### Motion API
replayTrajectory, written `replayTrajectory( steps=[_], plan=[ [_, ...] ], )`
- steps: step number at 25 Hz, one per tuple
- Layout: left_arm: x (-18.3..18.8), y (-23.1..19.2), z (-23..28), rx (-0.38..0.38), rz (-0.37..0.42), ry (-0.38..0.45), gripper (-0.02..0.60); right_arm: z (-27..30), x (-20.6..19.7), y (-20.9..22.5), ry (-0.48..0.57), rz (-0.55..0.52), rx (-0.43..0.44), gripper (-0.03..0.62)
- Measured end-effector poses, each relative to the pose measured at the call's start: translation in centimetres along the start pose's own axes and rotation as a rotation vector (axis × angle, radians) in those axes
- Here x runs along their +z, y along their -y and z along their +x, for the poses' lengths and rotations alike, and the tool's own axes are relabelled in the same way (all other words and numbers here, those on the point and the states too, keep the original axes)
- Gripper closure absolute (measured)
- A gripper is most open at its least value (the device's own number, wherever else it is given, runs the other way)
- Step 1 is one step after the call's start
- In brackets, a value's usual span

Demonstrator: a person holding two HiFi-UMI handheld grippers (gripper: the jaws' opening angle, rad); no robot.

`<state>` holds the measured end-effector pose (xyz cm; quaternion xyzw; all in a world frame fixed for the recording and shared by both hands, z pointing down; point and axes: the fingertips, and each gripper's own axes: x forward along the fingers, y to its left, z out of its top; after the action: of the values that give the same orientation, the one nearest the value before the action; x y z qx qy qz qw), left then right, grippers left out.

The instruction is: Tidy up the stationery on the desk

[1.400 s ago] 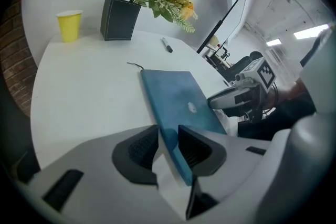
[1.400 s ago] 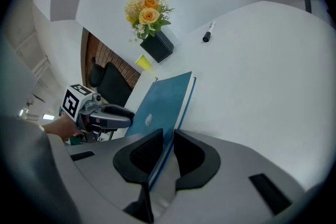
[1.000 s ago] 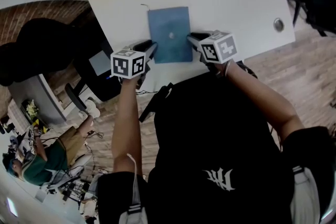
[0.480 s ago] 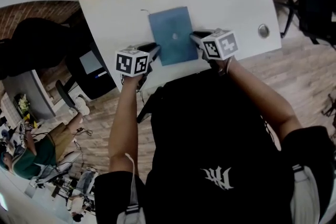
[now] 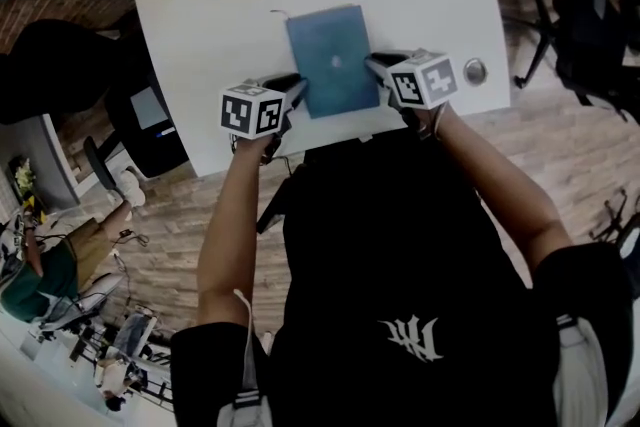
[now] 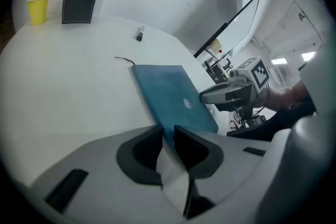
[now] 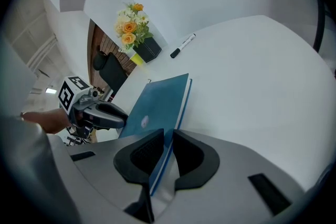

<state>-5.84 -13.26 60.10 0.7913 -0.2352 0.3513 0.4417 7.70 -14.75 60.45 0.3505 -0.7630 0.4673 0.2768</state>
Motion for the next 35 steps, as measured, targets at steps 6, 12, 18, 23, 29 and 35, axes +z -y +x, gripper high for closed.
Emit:
replayTrajectory(
  steps=[6,12,18,23,29,35],
  plan=[
    [0.3,1.2,0.7,0.023,-0.031,0.03,0.511,-0.7,0.4,1.2,-0.012,-0.039,0.024,0.517],
    [0.4,1.1,0.7,0.074,-0.034,0.066,0.509,-0.7,0.2,1.3,-0.015,-0.05,0.043,0.517],
    [0.5,1.2,0.6,0.104,-0.034,0.081,0.508,-0.7,0.4,1.3,-0.009,-0.045,0.065,0.516],
    [0.5,1.2,0.5,0.099,-0.011,0.088,0.505,-0.9,0.8,1.8,-0.012,-0.107,0.108,0.516],
    [3.3,1.8,-1.4,0.109,0.008,0.216,0.505,-4.8,9.2,3.0,0.239,-0.339,0.185,0.516],
    [8.2,1.2,-3.3,0.133,0.061,0.346,0.505,-5.7,18.0,0.3,0.368,-0.706,0.219,0.519]
  ],
)
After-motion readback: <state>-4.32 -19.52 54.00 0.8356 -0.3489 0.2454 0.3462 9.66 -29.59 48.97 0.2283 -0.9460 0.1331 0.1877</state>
